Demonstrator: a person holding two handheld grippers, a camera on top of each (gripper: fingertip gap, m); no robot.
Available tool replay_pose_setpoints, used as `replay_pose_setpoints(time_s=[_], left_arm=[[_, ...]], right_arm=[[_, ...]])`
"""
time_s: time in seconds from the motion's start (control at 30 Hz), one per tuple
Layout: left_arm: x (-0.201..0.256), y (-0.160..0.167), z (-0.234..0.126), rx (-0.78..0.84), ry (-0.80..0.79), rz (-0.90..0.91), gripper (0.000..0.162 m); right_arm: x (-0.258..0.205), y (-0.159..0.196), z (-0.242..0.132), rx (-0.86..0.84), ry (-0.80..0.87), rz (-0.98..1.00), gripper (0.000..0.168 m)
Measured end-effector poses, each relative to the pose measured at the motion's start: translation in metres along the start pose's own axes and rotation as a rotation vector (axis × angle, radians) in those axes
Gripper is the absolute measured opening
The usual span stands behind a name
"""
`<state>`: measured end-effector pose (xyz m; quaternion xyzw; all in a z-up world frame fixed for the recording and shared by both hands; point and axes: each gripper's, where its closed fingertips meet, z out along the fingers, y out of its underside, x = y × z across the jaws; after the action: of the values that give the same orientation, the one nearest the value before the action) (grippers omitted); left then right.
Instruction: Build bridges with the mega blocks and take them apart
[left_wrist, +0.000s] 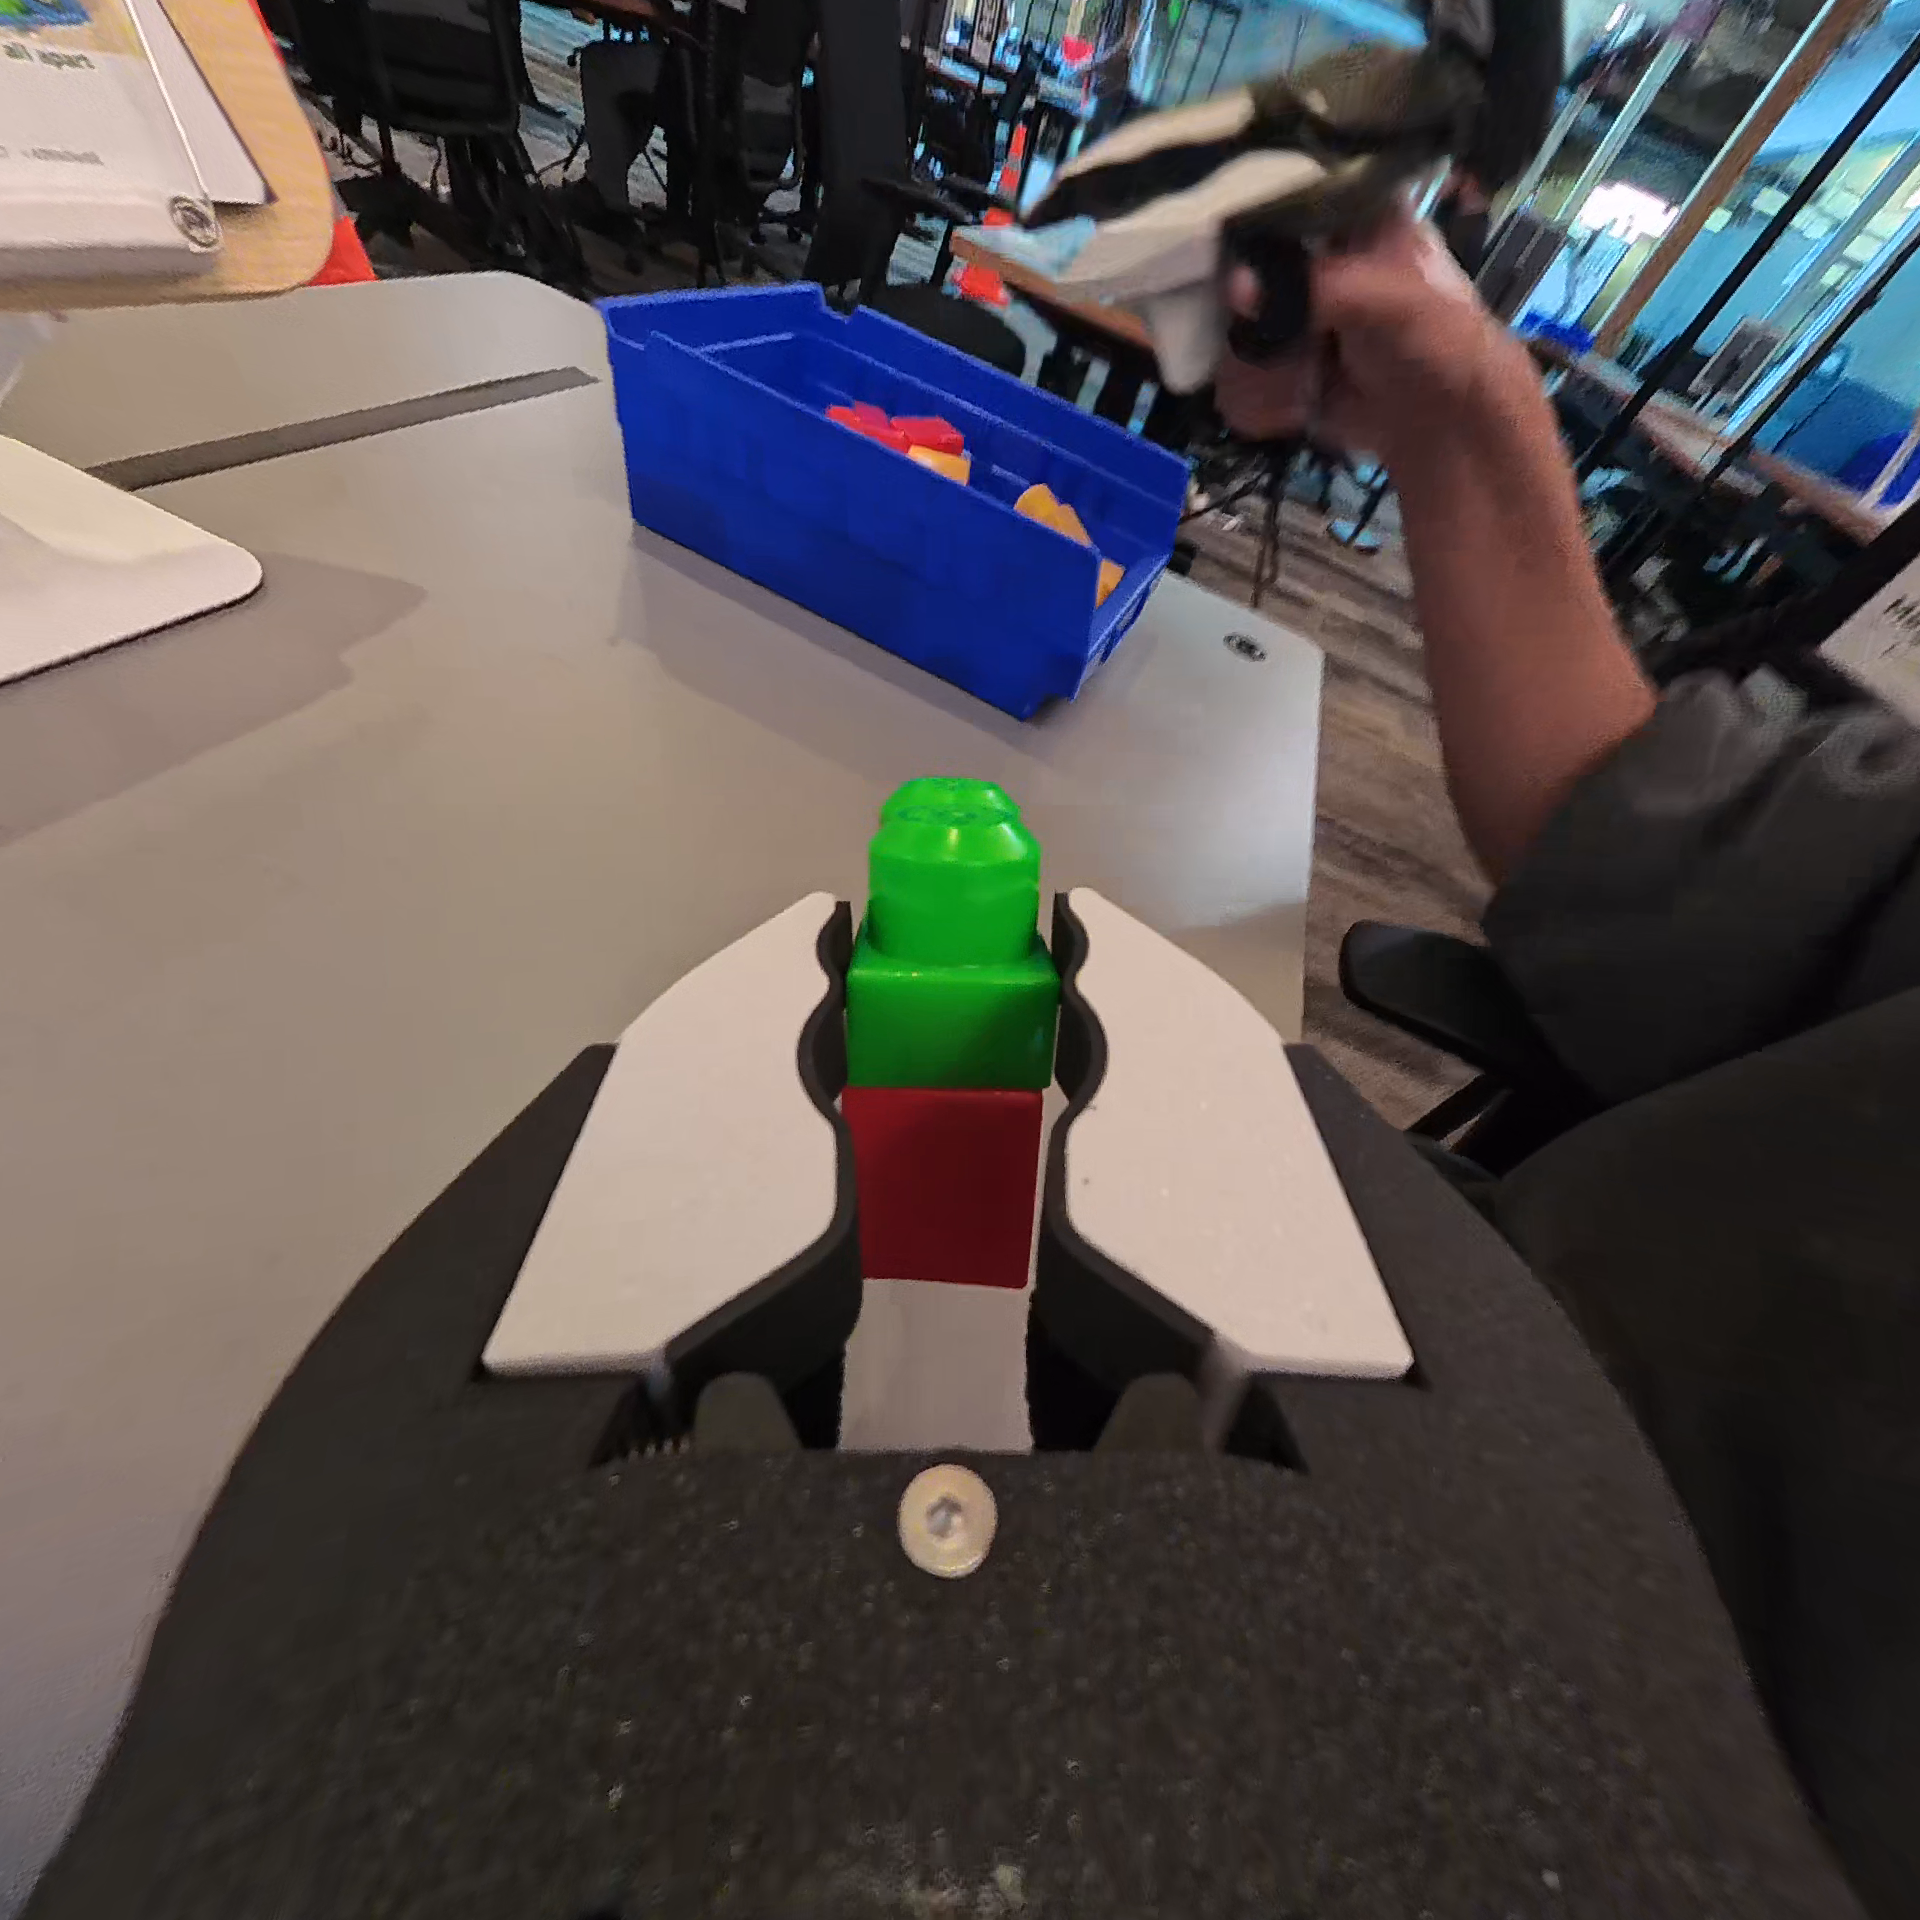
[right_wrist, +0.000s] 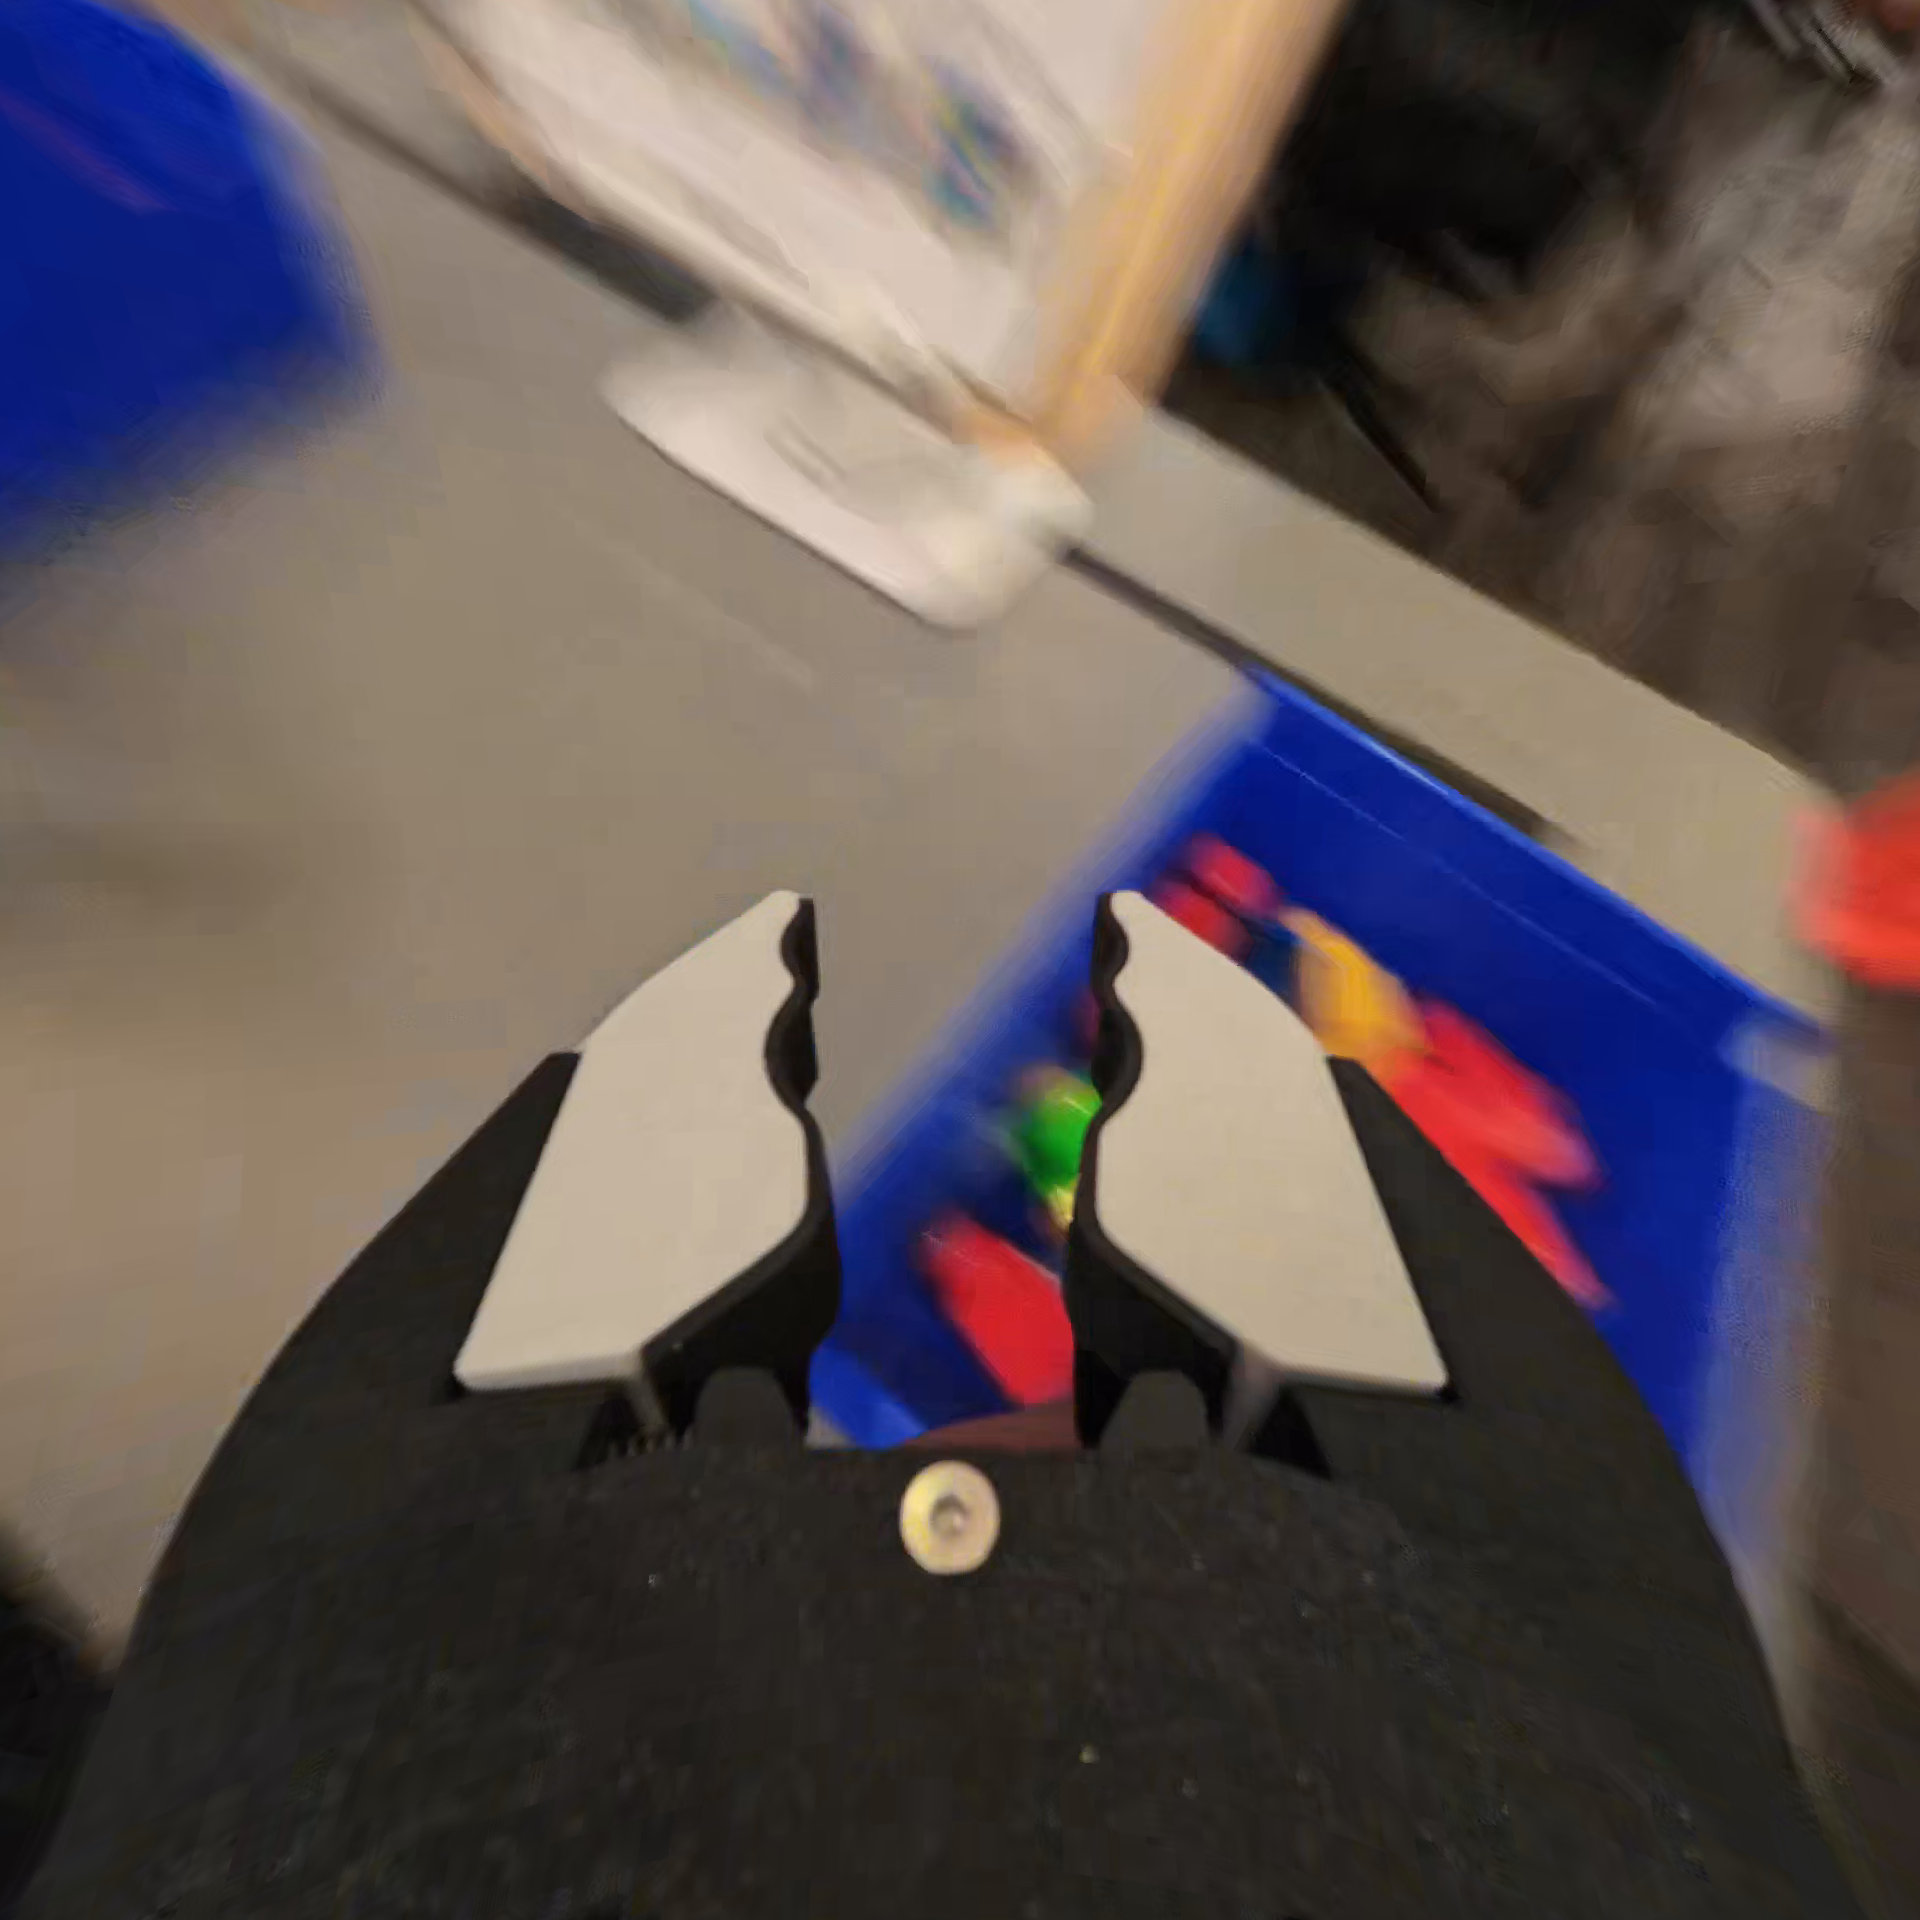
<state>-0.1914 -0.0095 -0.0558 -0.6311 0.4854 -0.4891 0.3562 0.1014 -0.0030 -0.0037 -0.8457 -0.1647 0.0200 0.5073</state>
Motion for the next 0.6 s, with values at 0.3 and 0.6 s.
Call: replay_pose_setpoints(time_s=[0.3, 0.6], left_arm=[[0.001, -0.026, -0.01, 0.206, 0.243, -0.262, 0.036], [0.021, -0.022, 0.003, 0.219, 0.312, -0.299, 0.036]], right_arm=[[-0.273, -0.007, 0.062, 0.22, -0.951, 0.499, 0.062], [-0.322, -0.013, 0.073, 0.296, -1.023, 0.409, 0.037]])
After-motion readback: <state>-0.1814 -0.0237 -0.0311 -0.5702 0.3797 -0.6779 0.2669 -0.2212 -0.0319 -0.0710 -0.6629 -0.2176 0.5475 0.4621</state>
